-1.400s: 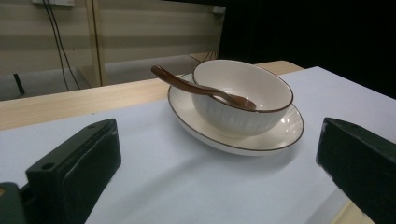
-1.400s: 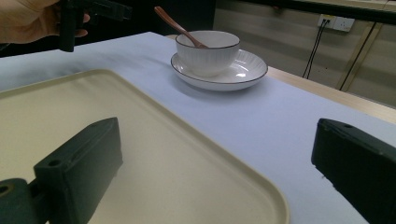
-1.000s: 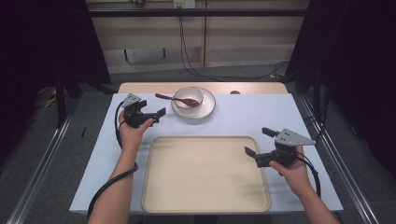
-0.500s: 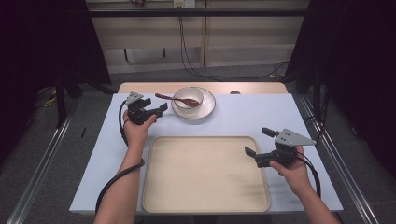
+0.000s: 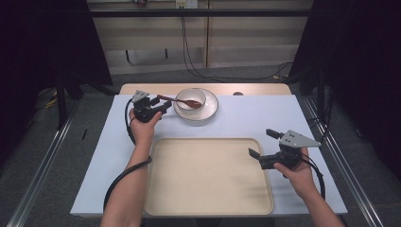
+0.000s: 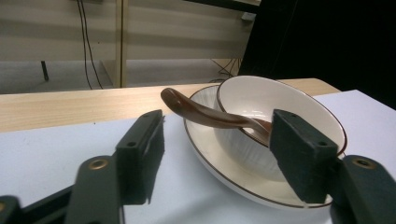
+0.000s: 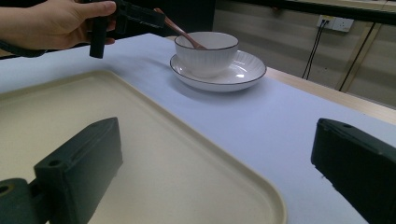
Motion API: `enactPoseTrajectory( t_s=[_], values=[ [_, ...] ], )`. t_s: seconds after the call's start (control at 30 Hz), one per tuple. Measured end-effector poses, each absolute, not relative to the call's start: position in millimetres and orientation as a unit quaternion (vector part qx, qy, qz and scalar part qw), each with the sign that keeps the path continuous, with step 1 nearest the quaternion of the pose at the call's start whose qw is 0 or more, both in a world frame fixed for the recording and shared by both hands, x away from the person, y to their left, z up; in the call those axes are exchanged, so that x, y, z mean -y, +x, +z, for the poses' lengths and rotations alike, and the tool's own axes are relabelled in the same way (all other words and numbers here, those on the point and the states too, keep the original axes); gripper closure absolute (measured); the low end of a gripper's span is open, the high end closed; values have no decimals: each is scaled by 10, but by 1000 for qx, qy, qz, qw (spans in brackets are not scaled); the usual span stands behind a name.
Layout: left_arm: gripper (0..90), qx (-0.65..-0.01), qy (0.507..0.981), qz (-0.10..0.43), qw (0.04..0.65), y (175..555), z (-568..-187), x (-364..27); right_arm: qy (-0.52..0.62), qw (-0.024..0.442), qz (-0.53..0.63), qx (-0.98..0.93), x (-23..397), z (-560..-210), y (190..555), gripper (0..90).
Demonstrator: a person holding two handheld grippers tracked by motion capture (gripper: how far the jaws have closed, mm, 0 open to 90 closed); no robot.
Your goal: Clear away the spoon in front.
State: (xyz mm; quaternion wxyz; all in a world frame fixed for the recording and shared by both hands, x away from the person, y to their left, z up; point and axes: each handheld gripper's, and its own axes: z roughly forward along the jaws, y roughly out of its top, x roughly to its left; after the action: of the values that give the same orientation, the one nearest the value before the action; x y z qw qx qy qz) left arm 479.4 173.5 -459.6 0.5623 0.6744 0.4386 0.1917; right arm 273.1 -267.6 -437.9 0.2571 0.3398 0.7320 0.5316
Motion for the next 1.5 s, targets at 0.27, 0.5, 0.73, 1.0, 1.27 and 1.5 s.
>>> enactPoseTrajectory(
  t_s=[0.27,0.5,0.73,1.0,1.27,1.5],
  values=[
    [492,-439,671,184,569,4828,-4623,-1694,335,261,528,-736,2658,-4383,2724,18],
    [552,-446,665,171,574,4847,-4639,-1695,335,263,529,-734,2660,-4378,2724,20],
    [692,-446,656,161,588,4842,-4640,-1694,332,262,529,-736,2662,-4379,2722,19],
    [782,-439,646,140,608,4850,-4594,-1672,332,263,529,-735,2655,-4381,2723,20],
    [812,-431,641,141,619,4870,-4483,-1620,330,257,528,-739,2659,-4380,2722,20],
    [815,-420,640,152,626,4892,-4357,-1584,334,260,530,-735,2660,-4376,2716,20]
  ],
)
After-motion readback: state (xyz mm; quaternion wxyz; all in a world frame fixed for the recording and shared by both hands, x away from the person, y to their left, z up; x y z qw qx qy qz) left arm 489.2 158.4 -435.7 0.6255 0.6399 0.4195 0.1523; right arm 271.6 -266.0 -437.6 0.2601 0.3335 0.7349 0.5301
